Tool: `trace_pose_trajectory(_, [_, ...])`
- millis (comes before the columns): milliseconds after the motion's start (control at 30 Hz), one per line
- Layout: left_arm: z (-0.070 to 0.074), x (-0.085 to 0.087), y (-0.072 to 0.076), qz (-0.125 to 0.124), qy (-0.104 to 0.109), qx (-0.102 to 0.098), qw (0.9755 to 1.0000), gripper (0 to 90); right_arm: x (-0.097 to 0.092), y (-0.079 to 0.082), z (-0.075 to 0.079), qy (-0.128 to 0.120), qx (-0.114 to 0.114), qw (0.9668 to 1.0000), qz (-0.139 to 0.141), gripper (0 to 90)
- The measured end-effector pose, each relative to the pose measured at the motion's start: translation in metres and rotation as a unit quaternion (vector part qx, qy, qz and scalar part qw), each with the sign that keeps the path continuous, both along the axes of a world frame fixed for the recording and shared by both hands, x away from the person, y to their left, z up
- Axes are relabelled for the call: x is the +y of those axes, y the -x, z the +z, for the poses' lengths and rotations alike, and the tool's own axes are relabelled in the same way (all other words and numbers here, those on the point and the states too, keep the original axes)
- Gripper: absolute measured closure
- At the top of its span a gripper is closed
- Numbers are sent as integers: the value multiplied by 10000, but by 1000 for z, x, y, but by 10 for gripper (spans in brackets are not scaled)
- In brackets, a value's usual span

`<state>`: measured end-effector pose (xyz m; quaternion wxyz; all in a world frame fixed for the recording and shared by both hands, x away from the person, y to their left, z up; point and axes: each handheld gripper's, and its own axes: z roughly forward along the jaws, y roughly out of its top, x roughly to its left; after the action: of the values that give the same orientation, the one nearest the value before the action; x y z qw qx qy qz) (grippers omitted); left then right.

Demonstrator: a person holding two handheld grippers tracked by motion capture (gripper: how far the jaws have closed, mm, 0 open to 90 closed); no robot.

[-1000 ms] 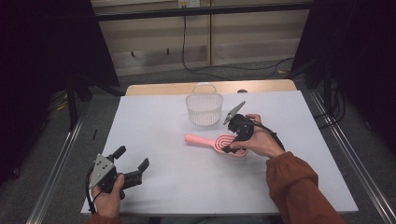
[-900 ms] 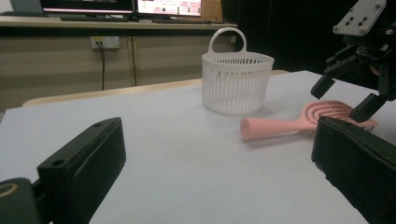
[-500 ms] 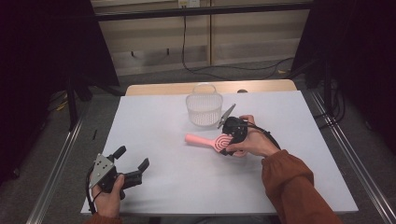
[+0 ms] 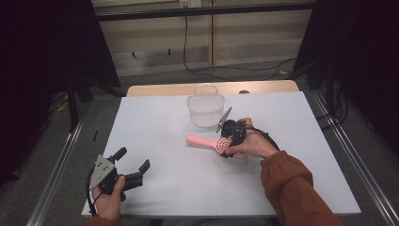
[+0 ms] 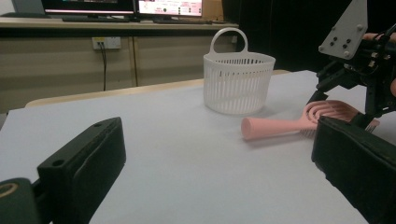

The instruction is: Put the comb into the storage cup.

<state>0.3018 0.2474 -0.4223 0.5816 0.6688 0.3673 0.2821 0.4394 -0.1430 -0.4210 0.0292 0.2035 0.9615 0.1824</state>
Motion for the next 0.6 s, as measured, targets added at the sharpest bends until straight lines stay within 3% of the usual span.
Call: trace_pose_trajectory(600, [0,1,0,-4,-12,-8,10000,32,4,1,-3,111,-74,9999,104,137])
